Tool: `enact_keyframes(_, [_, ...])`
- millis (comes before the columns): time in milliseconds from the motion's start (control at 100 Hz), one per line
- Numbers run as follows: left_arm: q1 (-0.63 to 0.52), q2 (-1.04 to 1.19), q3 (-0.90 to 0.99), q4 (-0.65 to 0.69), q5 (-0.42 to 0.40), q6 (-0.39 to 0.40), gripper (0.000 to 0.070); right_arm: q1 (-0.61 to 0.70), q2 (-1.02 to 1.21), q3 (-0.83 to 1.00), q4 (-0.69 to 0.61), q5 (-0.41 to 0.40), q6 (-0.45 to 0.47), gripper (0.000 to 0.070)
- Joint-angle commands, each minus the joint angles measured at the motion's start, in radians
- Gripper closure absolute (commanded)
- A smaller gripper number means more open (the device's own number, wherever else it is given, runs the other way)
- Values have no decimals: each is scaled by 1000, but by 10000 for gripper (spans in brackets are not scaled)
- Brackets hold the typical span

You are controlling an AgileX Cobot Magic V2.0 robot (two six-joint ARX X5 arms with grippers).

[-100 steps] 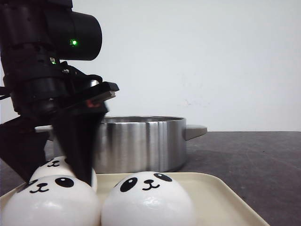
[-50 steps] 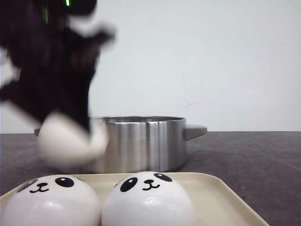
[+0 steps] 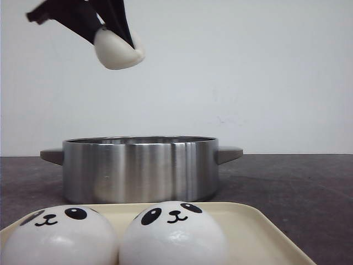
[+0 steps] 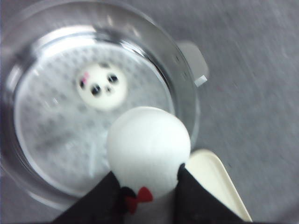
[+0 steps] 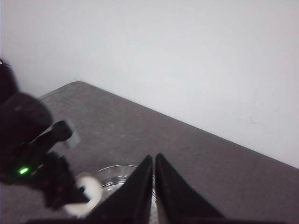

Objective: Steam buns
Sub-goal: 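Lift the bun with the left gripper and carry it over the pot, then lower the bun into the pot and open the left gripper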

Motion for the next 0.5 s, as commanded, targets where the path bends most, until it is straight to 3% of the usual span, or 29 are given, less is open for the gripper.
enact_keyframes(0, [19,74,42,13,-17,48,696,11,10,17,1,0,14,700])
enact_keyframes(170, [77,243,124,28,-64,73,696,11,10,17,-38,1,19,700])
enact_keyframes(490, [120,433,151,82,-66,80,695,11,10,17,-98,8,51,700])
